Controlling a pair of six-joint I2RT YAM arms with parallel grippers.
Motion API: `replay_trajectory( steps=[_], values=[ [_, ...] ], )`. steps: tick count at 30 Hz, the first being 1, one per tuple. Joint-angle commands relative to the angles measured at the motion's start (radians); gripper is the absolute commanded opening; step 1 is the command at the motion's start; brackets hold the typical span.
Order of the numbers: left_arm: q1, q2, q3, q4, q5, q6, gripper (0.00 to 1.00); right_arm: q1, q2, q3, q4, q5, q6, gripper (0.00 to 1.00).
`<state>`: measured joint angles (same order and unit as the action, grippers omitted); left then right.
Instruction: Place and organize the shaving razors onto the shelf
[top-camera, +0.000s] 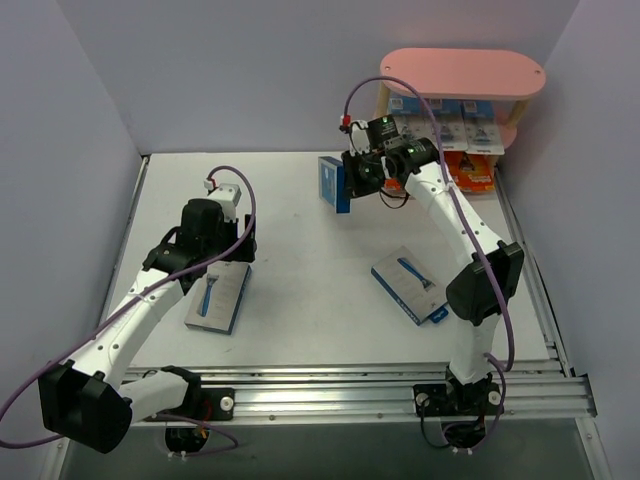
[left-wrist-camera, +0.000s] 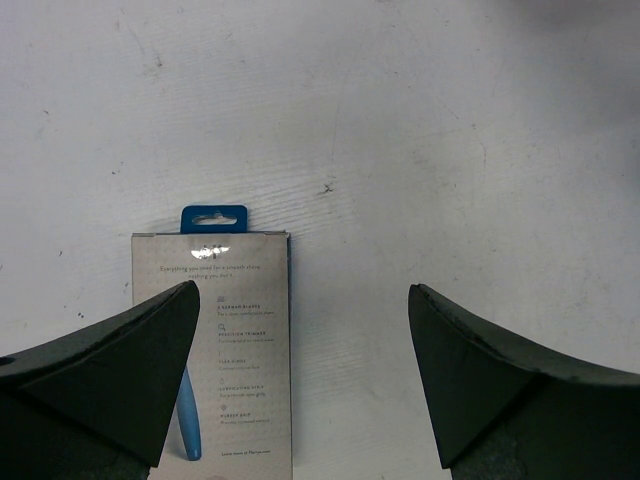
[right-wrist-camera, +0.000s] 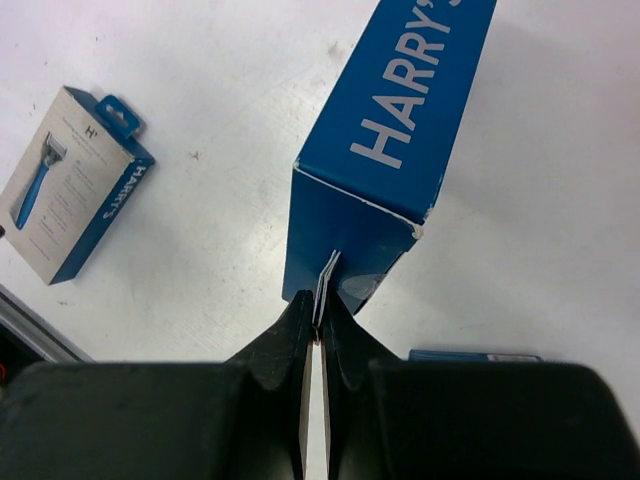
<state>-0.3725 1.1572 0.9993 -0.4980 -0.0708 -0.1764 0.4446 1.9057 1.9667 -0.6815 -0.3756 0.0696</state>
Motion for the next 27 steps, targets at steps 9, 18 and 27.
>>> replay_trajectory(
  steps=[9, 18, 27],
  values=[
    [-0.006, -0.025, 0.047, 0.004, 0.005, -0.002, 0.95, -0.018, 0.009, 0.222, -0.108, 0.098, -0.059, 0.00],
    [-0.008, -0.024, 0.048, 0.003, 0.009, -0.002, 0.95, -0.041, -0.011, 0.288, -0.081, 0.107, -0.093, 0.00],
    [-0.009, -0.024, 0.048, 0.001, 0.011, 0.000, 0.94, -0.107, -0.048, 0.342, -0.003, 0.098, -0.039, 0.00]
  ],
)
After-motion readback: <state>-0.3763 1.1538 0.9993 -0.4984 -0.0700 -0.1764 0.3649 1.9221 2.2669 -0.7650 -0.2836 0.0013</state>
